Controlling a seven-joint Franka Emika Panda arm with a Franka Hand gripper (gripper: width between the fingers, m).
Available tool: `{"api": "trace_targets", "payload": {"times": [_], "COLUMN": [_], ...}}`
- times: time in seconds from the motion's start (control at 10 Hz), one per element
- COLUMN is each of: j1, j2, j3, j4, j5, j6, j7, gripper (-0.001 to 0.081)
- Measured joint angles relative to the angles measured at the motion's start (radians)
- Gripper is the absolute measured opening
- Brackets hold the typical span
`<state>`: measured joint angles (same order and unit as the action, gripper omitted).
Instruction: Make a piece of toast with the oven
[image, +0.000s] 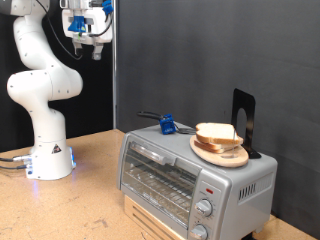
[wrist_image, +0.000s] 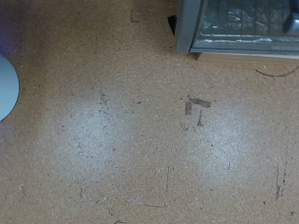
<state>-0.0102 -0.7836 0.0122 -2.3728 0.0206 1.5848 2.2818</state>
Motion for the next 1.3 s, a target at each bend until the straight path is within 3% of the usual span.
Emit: {"api": "trace_targets", "payload": {"times": [0.3,0.5,0.6,0.7,0.9,1.1,1.3], "j1": [0.067,0.096,0.091,0.094,0.141,0.193,0.198], "j2": [-0.027,-0.059,-0.059,-0.059,-0.054,-0.002,0.096], "j3": [0.002,0.001,0.001,-0.001,-0.015,-0.015,0.006], "j4": [0.009,-0.021,-0.021,-0.021,-0.021,-0.025,0.017], "j5": [-0.093,-0.189,-0.172,-0.155,-0.133,-0.159,-0.188], "j6": [-0.089,-0.106,-0.104,-0.048,0.134,0.305,0.311], "j7": [-0.301,-0.487,-0.450,-0.455,-0.609,-0.778,-0.803], "gripper": [0.0809,0.0809,0.0809,0.0809,0.0809,0.0809,0.0809]}}
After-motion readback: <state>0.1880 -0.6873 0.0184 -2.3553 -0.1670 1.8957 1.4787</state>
